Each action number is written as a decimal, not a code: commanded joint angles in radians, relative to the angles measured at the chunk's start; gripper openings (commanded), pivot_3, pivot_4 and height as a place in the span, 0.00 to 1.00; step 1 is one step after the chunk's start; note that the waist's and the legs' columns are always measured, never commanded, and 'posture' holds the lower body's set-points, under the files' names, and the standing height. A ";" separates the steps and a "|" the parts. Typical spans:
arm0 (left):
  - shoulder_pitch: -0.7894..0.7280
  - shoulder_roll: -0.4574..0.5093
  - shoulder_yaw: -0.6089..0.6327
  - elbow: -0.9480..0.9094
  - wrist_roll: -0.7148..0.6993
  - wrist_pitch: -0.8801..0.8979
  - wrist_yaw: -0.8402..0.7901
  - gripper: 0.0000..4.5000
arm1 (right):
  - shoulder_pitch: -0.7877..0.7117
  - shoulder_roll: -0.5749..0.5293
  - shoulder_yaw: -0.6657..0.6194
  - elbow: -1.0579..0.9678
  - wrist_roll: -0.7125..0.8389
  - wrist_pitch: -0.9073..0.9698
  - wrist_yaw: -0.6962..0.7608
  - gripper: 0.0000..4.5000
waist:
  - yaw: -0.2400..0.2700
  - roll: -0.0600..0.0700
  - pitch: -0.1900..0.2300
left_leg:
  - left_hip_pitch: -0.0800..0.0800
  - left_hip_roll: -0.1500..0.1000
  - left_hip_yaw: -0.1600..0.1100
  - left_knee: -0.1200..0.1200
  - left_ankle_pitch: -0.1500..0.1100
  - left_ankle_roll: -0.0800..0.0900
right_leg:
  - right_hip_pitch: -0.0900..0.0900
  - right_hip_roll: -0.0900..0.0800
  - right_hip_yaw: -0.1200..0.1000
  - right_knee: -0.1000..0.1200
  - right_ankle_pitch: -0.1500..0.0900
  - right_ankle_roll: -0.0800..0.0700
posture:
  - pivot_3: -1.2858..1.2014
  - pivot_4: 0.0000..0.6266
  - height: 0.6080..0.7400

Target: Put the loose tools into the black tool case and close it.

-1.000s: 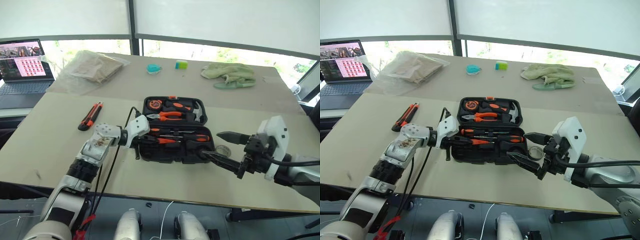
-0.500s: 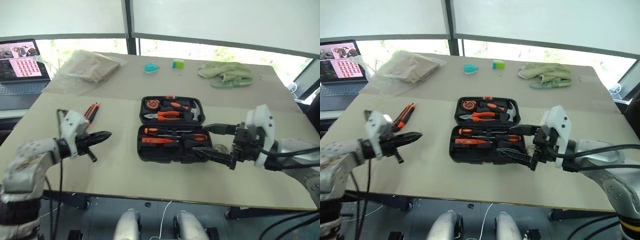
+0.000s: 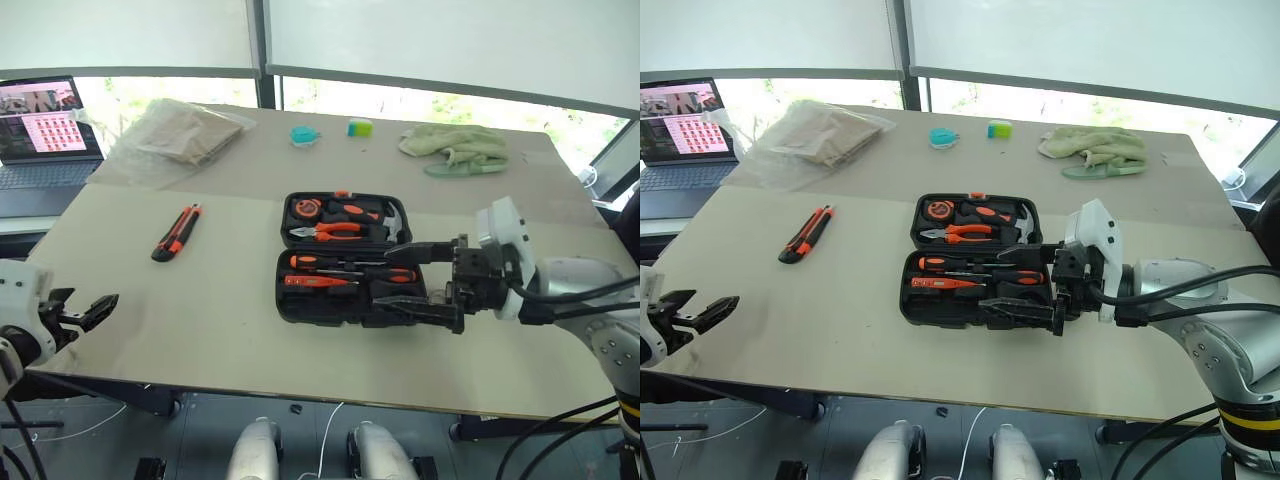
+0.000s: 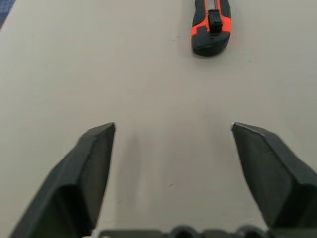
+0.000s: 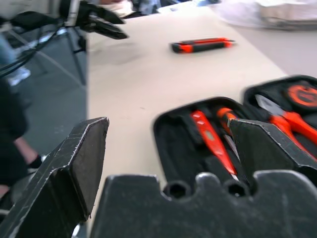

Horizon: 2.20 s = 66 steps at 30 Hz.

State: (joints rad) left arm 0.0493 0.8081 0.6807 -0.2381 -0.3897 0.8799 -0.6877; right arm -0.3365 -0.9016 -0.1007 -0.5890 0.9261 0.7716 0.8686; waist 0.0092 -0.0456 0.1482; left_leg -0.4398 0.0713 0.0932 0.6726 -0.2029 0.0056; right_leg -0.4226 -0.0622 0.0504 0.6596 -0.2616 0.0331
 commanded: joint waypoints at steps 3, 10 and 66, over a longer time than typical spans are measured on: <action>-0.308 0.097 -0.258 0.198 0.028 0.037 -0.001 0.99 | 0.015 -0.001 -0.055 -0.052 0.038 0.016 -0.038 1.00 | 0.012 -0.001 0.000 | 0.000 0.000 -0.001 0.000 0.000 -0.001 | 0.000 -0.001 -0.004 -0.002 0.000 -0.001 | 0.52 0.24 1.00; -0.694 0.059 -0.577 0.580 0.166 -0.010 -0.001 0.99 | 0.049 0.001 -0.077 -0.093 0.062 0.029 -0.089 1.00 | -0.003 -0.001 0.000 | -0.003 0.000 -0.001 -0.001 0.001 0.000 | 0.001 0.001 -0.003 0.000 0.001 -0.001 | 0.52 0.24 1.00; -0.936 -0.244 -1.185 0.444 0.397 -0.495 -0.745 0.51 | 0.403 -0.026 -0.333 -0.291 0.182 0.026 -0.373 1.00 | 0.001 0.002 0.000 | -0.006 -0.002 -0.008 0.005 0.001 0.001 | 0.003 0.002 -0.005 0.003 0.000 0.000 | 0.52 0.24 1.00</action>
State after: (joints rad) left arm -0.8594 0.5762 -0.5082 0.1997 0.0008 0.3753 -1.4345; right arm 0.0713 -0.9269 -0.4074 -0.8587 1.0854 0.8175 0.5049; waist 0.0100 -0.0433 0.1478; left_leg -0.4459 0.0694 0.0850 0.6780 -0.2015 0.0066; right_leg -0.4194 -0.0598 0.0459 0.6625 -0.2618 0.0335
